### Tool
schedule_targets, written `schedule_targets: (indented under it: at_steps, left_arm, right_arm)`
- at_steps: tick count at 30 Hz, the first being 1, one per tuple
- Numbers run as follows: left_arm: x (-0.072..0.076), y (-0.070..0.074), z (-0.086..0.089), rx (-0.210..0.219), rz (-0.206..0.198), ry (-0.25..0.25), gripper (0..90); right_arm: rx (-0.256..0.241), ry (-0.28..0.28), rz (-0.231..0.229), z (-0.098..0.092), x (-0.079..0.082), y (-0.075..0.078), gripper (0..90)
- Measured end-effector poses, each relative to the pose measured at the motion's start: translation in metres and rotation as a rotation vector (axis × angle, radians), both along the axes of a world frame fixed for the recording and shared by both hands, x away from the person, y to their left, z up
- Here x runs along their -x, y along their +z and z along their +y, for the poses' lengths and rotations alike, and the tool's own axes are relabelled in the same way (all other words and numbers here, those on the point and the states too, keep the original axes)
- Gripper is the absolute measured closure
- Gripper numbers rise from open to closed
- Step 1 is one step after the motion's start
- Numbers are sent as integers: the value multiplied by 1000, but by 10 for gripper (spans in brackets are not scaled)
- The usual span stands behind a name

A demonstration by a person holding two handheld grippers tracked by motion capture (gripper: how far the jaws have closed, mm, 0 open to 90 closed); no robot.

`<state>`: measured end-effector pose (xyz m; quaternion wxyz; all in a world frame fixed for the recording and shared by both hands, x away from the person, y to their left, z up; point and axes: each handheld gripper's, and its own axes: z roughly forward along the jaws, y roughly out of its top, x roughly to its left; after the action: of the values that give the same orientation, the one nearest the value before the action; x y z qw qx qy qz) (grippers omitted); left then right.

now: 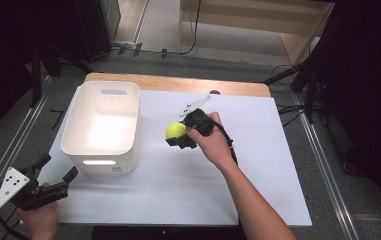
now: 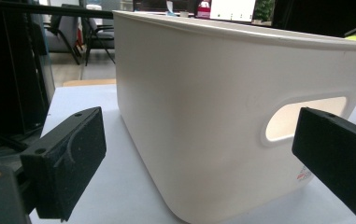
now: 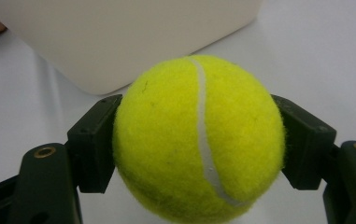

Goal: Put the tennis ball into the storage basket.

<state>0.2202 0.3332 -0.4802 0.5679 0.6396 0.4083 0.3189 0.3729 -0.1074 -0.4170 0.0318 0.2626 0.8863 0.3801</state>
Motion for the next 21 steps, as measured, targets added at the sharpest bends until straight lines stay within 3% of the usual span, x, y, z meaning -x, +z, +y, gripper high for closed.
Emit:
schedule_targets:
  at_steps: [21]
  left_arm:
    - [0,0,0,3,1,-2,28]
  right_arm:
    - [-17,56,-19,25,-5,21,240]
